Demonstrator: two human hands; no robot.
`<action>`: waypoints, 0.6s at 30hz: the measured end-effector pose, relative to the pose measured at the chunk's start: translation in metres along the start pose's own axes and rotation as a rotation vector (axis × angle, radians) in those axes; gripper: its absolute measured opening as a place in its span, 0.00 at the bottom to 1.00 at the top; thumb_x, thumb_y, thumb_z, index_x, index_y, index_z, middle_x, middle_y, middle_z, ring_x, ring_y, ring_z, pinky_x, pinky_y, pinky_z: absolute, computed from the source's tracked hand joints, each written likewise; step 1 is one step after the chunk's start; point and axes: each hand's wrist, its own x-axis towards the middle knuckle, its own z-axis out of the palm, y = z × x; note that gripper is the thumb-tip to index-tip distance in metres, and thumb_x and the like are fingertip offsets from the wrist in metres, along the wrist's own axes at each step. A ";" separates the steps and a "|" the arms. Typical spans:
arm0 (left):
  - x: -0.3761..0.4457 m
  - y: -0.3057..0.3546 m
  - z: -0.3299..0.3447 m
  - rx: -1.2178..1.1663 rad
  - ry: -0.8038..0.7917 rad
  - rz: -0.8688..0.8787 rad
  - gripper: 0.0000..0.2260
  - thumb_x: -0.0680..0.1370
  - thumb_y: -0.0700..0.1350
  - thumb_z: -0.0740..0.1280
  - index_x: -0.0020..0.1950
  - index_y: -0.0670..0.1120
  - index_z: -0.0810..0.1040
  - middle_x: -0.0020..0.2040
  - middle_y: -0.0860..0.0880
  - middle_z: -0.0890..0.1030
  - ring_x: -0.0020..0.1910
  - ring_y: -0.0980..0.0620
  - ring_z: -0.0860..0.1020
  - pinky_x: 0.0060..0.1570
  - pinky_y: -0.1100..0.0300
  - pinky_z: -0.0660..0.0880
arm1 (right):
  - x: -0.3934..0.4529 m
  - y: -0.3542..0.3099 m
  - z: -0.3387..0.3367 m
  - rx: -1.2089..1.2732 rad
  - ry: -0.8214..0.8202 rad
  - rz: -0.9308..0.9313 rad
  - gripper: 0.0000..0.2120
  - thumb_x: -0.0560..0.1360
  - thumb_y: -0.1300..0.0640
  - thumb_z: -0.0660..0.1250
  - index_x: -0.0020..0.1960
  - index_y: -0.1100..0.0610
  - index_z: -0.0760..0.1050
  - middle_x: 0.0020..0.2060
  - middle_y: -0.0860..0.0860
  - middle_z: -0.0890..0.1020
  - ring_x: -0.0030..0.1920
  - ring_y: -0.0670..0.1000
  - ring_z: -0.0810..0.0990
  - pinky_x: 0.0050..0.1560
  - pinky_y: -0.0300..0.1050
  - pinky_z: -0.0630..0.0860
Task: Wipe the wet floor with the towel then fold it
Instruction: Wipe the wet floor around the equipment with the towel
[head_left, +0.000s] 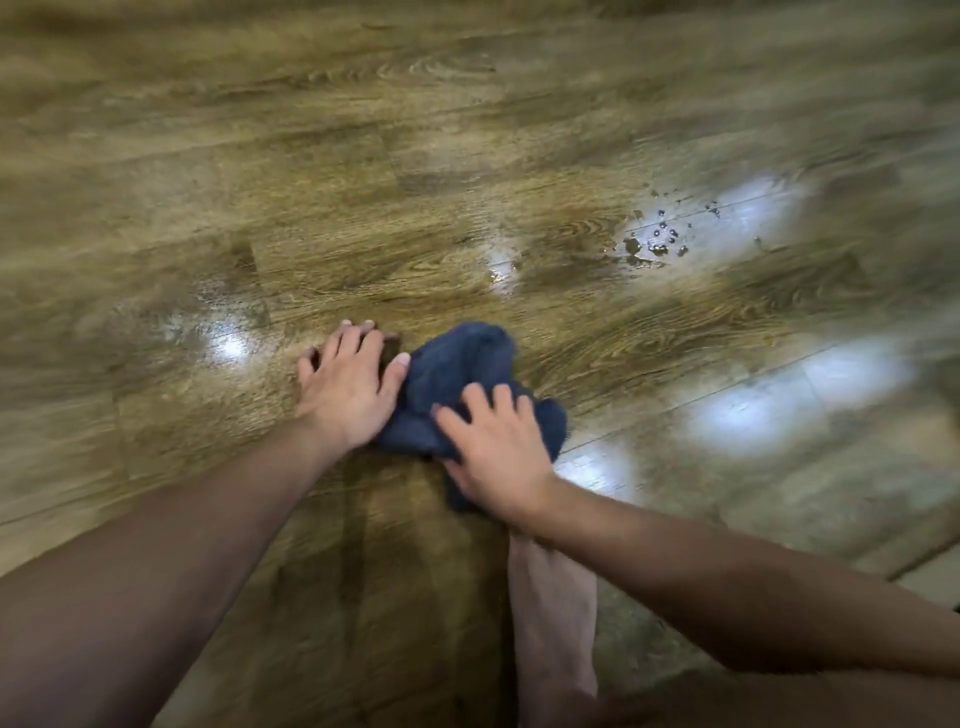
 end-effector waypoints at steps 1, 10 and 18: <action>0.000 0.001 0.001 -0.007 -0.004 -0.010 0.23 0.82 0.61 0.51 0.72 0.52 0.68 0.77 0.49 0.64 0.78 0.48 0.56 0.73 0.39 0.54 | -0.003 -0.012 0.003 -0.002 -0.015 -0.098 0.24 0.69 0.42 0.72 0.62 0.47 0.76 0.55 0.55 0.75 0.52 0.62 0.74 0.50 0.58 0.72; -0.019 -0.012 0.002 0.180 -0.058 -0.007 0.28 0.78 0.62 0.62 0.76 0.61 0.59 0.81 0.53 0.48 0.80 0.48 0.45 0.68 0.28 0.54 | -0.007 0.084 0.011 -0.024 -0.003 -0.023 0.25 0.73 0.40 0.67 0.68 0.47 0.72 0.57 0.54 0.75 0.54 0.62 0.74 0.50 0.57 0.74; -0.031 -0.023 0.004 0.175 -0.182 -0.174 0.34 0.75 0.70 0.59 0.78 0.66 0.49 0.81 0.55 0.42 0.80 0.46 0.39 0.64 0.21 0.51 | -0.030 0.236 0.009 0.129 0.052 0.997 0.26 0.78 0.40 0.63 0.69 0.54 0.65 0.67 0.63 0.67 0.67 0.69 0.66 0.61 0.66 0.70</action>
